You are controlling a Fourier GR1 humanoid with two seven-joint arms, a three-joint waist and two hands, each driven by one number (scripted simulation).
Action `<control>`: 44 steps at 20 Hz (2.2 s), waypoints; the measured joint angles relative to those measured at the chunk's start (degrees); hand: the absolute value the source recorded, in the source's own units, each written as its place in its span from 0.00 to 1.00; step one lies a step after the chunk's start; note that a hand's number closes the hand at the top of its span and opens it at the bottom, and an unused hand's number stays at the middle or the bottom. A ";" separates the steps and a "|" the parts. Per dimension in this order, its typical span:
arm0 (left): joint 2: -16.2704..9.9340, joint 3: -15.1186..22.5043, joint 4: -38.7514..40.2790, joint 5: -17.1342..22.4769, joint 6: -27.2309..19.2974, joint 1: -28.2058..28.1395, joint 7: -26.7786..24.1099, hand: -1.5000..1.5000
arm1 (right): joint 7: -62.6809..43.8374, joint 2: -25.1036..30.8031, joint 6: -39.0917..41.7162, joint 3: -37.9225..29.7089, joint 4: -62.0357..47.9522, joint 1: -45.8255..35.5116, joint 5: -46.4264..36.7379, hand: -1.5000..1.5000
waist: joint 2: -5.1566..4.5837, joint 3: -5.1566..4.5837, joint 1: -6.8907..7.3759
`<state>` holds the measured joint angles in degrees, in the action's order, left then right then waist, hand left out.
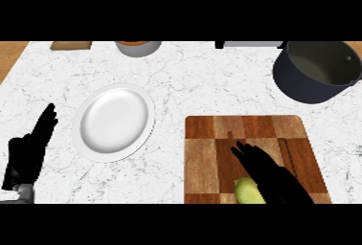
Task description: Pick the lemon from the cutting board and place it in the pot
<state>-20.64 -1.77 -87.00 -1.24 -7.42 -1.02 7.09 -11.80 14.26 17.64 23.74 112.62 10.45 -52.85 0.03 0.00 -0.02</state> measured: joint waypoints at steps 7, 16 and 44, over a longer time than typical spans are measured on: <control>0.50 -2.35 -2.16 -0.85 2.51 -2.37 -0.28 0.50 | 3.71 -0.20 -0.89 0.36 -4.43 -2.49 -2.54 1.00 | 0.06 -0.09 0.08; 2.31 -4.31 -2.33 -2.66 4.73 -1.10 1.20 0.50 | 8.60 0.69 -2.21 -1.22 -4.81 -1.22 -3.32 1.00 | 0.09 -0.11 -0.03; 4.60 -4.74 -3.18 -4.89 5.28 -0.88 1.94 0.50 | -2.88 6.38 6.16 -31.03 3.02 -26.68 2.44 1.00 | 0.13 -0.01 -0.11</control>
<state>-16.04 -6.51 -90.18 -6.13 -2.14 -1.90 9.03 -14.69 20.64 23.80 -7.29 115.64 -16.23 -50.42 0.16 -0.01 -0.13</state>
